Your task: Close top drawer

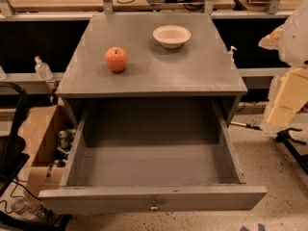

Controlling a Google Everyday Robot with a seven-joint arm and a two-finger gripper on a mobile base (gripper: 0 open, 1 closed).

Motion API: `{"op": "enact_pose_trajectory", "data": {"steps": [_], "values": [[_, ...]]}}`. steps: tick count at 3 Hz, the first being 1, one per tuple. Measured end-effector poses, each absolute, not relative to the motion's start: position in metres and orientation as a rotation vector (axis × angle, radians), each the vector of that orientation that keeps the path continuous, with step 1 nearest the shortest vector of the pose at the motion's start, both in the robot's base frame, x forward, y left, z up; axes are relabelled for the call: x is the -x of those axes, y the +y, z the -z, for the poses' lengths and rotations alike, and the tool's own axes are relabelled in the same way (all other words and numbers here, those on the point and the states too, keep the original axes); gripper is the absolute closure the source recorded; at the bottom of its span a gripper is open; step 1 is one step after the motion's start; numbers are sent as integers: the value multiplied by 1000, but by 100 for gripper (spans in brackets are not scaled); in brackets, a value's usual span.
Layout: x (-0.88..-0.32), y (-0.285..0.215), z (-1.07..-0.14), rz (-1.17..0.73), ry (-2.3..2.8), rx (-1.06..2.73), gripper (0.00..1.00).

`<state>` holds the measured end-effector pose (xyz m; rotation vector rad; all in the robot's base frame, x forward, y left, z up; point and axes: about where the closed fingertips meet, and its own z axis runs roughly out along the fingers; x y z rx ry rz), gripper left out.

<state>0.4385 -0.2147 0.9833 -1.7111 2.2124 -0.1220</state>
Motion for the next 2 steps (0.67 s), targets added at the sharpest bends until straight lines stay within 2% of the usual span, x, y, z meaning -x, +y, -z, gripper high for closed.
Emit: {"op": "enact_pose_trajectory", "data": {"steps": [1, 2], "values": [[-438, -215, -983, 122, 2212, 1711, 0], [-428, -219, -964, 93, 2202, 1684, 11]]}}
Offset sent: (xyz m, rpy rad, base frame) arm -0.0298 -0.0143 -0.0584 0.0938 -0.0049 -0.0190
